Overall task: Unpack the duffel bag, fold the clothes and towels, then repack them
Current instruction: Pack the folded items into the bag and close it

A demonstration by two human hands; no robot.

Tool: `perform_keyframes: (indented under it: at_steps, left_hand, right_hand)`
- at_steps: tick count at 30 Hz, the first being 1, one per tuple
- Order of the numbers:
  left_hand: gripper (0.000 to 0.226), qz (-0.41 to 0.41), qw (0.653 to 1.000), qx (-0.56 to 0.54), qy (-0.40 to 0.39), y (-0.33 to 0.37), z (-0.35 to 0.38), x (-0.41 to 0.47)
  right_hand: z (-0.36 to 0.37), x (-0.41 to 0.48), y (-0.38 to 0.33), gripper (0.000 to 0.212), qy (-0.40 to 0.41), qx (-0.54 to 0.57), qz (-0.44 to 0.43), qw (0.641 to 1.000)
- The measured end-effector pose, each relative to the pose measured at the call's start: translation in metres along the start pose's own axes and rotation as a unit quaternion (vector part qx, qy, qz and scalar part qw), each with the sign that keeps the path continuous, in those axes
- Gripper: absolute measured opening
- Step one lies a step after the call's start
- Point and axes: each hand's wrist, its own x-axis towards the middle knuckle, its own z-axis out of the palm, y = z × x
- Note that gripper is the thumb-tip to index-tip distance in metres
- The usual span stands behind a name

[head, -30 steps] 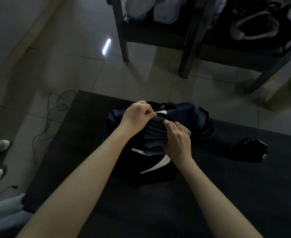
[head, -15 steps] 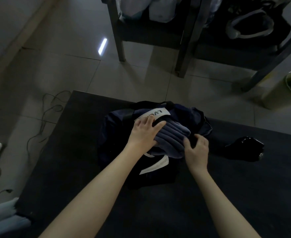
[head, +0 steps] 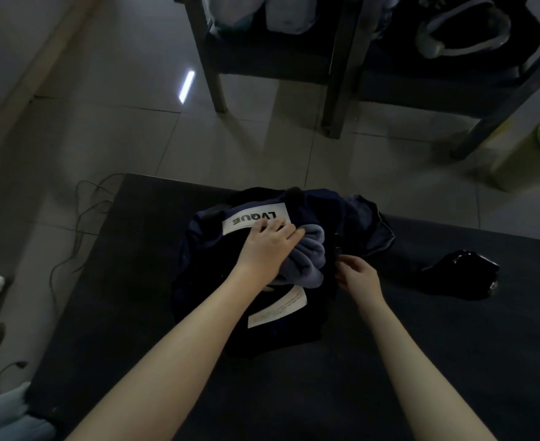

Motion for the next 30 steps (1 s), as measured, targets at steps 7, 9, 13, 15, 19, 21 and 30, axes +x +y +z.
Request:
perform_keyframes:
  at_steps: [7, 9, 13, 15, 19, 21, 30]
  left_hand:
    - [0.058, 0.011, 1.000, -0.015, 0.017, -0.007, 0.005, 0.007]
    - [0.062, 0.009, 1.000, -0.004, 0.014, -0.009, 0.005, 0.008]
    - [0.085, 0.027, 0.999, 0.012, -0.023, 0.000, 0.003, 0.006]
    - [0.091, 0.027, 0.999, 0.007, -0.038, 0.009, 0.003, 0.005]
    - [0.075, -0.001, 1.000, -0.008, 0.005, 0.012, 0.003, 0.004]
    - [0.065, -0.008, 0.999, -0.015, 0.030, 0.010, 0.004, 0.003]
    - [0.043, -0.088, 0.992, -0.003, 0.086, 0.011, 0.009, 0.006]
  right_hand:
    - [0.024, 0.033, -0.007, 0.055, 0.019, -0.147, 0.014, 0.989]
    - [0.024, 0.036, -0.009, 0.035, 0.011, -0.178, -0.001, 0.984]
    - [0.021, 0.039, -0.012, 0.023, 0.044, -0.232, -0.067, 0.969]
    - [0.021, 0.034, -0.013, 0.033, 0.037, -0.226, -0.094, 0.969]
    - [0.005, 0.022, -0.006, 0.019, 0.015, -0.168, -0.128, 0.977]
    - [-0.008, 0.018, -0.001, 0.008, -0.009, -0.129, -0.142, 0.981]
    - [-0.044, -0.015, -0.007, 0.005, -0.126, -0.020, -0.115, 0.985]
